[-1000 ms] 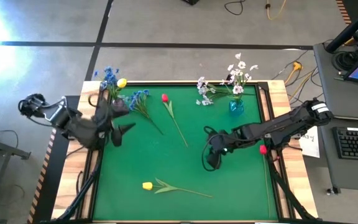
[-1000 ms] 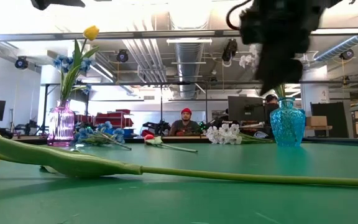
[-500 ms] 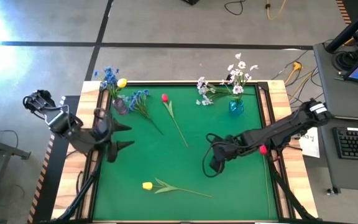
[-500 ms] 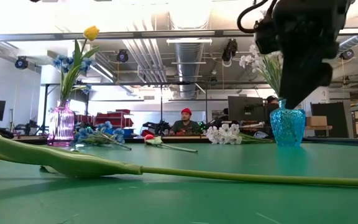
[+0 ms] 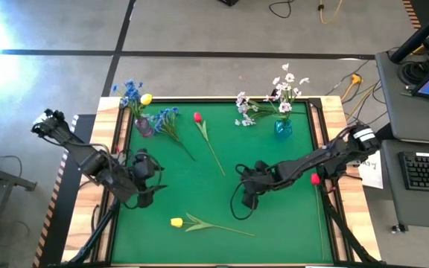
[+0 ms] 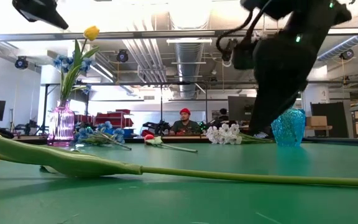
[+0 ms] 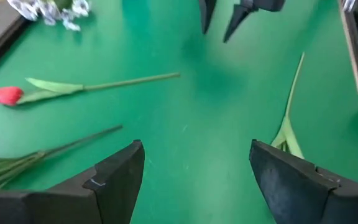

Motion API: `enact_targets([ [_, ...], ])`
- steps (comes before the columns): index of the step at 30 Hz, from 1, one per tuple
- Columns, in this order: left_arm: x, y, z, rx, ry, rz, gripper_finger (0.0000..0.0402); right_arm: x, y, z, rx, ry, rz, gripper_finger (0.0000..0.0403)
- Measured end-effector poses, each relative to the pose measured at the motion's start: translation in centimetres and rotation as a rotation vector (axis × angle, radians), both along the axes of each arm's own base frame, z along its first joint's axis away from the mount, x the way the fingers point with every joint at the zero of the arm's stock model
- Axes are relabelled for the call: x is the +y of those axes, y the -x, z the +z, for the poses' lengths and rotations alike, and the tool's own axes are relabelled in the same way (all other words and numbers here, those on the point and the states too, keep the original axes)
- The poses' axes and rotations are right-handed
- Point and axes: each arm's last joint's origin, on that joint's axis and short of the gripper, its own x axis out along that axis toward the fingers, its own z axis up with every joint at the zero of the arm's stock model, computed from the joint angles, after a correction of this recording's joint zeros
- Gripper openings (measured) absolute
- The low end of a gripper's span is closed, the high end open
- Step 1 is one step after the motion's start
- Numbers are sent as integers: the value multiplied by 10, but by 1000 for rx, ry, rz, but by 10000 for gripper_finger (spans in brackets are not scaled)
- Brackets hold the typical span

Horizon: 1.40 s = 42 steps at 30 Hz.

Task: Sort flowers into vase by color
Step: Put the top yellow tulip into the purple vase

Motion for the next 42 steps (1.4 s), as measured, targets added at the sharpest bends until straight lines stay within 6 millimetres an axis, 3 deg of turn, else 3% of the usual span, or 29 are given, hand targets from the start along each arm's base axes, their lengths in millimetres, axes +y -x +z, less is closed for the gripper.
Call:
enact_targets([
  [8,-11,-13,-17,85,-52,-14,278,-8,-24,-24,-27,112,-20,216],
  [16,-14,-18,-41,164,-125,-13,278,-26,-69,-5,-187,156,16,216],
  [21,-14,-17,-64,197,-122,8,278,-47,-99,3,-238,211,23,216],
  [27,-13,-15,-86,181,-83,5,278,-88,-126,-6,-223,246,-45,216],
  [35,-8,-9,-98,174,-99,24,278,-132,-142,-23,-192,252,-145,216],
  [42,-3,-4,-111,200,-100,58,278,-141,-146,-23,-202,251,-161,216],
])
